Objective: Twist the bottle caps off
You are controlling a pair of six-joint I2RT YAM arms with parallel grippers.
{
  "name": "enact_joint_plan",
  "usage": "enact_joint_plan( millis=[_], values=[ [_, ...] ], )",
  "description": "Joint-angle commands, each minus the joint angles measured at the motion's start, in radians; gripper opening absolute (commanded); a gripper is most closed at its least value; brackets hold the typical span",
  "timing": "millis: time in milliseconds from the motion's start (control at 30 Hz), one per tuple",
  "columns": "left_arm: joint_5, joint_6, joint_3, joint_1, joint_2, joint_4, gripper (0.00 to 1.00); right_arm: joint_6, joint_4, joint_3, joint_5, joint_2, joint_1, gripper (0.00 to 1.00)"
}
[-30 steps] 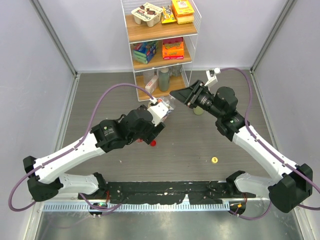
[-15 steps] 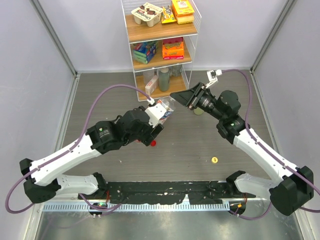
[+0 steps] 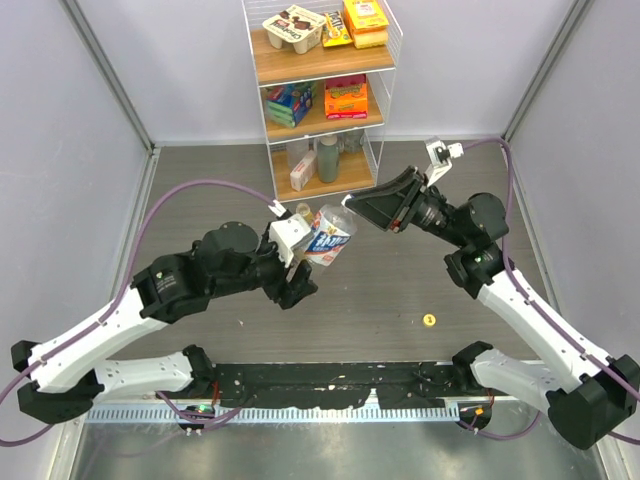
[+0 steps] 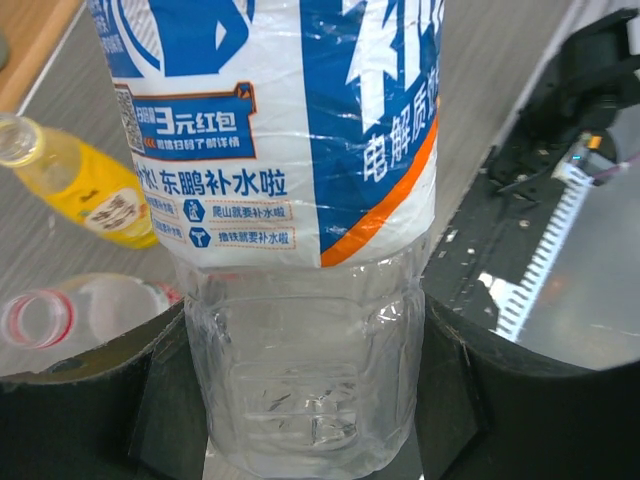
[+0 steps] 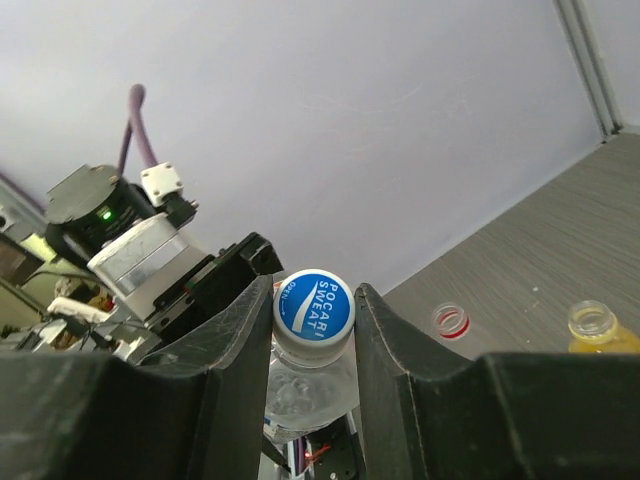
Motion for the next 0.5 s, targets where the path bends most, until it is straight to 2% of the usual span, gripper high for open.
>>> enact_joint_plan(
  millis=[0, 467],
  values=[
    [0.245, -0.012, -0.026, -0.004, -0.037, 0.128, 0.0, -0.029, 0.123, -0.013, -0.139, -0.044, 0.01, 0.02],
    [0.753, -0.099, -0.076, -0.006, -0.087, 0.372, 0.0, 0.144, 0.555, -0.063, -0.328, -0.098, 0.01, 0.02]
  ],
)
